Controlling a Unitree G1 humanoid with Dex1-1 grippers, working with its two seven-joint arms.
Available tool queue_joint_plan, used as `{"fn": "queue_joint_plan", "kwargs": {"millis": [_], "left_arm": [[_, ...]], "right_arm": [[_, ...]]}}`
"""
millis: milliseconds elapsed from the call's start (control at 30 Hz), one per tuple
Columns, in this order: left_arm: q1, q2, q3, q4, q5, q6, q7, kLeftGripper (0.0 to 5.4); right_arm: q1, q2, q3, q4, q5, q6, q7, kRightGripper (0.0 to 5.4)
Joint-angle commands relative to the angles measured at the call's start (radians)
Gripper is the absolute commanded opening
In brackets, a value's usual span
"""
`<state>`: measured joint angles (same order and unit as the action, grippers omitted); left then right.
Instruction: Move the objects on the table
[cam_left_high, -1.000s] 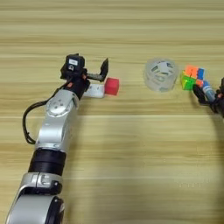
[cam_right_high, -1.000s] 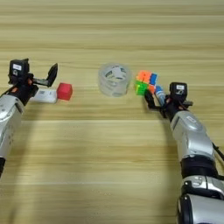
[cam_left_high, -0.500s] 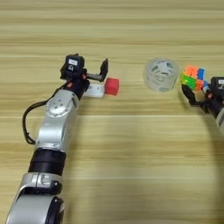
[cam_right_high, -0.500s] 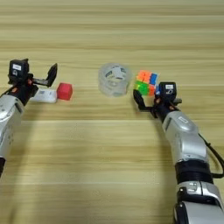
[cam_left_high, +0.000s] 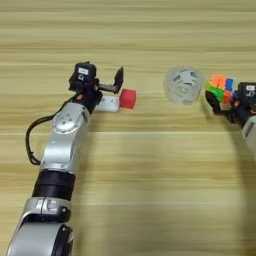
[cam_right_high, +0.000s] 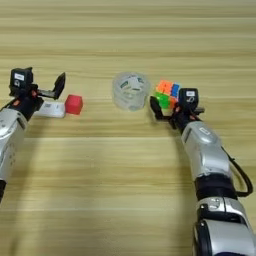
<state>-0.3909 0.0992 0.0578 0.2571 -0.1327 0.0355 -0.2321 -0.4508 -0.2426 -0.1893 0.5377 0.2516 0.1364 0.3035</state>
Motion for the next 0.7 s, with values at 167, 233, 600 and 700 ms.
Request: {"fn": "queue_joint_plan", "kwargs": {"millis": [167,233,600,700], "left_arm": [[-0.016,0.003,0.006,0.015,-0.008,0.004,-0.007,5.4],[-0.017,0.002,0.006,0.016,-0.008,0.003,-0.008,5.4],[-0.016,0.004,0.009,0.013,-0.009,0.005,-0.013,5.4],[-0.014,0.005,0.01,0.011,-0.009,0.006,-0.014,5.4]], "right_arm": [[-0.074,0.005,0.006,0.087,-0.023,-0.039,0.002,5.36],[-0.094,0.005,0.005,0.126,-0.027,-0.05,0.004,5.36],[-0.177,-0.004,-0.012,0.314,-0.037,-0.114,0.015,5.36],[-0.188,-0.007,-0.019,0.349,-0.039,-0.132,0.015,5.36]]}}
